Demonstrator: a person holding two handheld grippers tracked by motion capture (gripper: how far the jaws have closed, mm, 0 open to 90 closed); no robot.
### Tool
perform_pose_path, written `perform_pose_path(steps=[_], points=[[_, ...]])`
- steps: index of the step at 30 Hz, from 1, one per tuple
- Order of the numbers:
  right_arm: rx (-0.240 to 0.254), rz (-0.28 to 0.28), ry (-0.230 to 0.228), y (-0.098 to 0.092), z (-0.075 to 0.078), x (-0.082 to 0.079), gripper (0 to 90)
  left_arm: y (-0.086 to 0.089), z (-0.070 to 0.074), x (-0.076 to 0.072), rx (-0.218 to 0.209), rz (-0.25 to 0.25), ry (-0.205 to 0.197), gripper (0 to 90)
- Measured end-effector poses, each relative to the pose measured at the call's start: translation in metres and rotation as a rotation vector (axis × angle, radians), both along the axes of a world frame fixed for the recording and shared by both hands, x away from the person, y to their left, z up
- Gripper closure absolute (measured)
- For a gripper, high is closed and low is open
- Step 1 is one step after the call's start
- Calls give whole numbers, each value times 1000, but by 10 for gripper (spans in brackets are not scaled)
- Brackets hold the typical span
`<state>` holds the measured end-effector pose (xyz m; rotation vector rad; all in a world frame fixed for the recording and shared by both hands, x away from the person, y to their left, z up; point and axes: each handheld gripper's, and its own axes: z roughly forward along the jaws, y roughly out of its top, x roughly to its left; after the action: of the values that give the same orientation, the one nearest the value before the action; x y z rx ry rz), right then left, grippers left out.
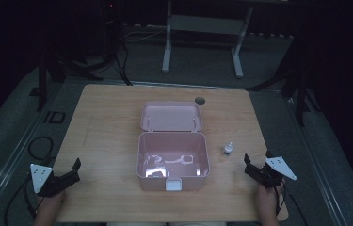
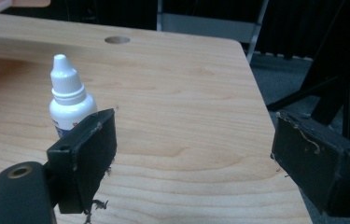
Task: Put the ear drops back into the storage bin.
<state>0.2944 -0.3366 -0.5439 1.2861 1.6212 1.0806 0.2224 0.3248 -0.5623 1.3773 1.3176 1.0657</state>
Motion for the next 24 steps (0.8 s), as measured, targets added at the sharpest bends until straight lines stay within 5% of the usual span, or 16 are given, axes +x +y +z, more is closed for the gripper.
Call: perform_pose_path(steps=[10,18,23,24], points=[[-14,11,43,3,3,4,148,0,0,0,3,-1,3,3],[9,12,168,-6,5,15,148,-1,0,0,4,1,3,4],[14,22,332,-14,6,21,148,-1,0,0,5,0,4,3],[14,22,332,-14,6,21,148,-1,0,0,5,0,4,4]])
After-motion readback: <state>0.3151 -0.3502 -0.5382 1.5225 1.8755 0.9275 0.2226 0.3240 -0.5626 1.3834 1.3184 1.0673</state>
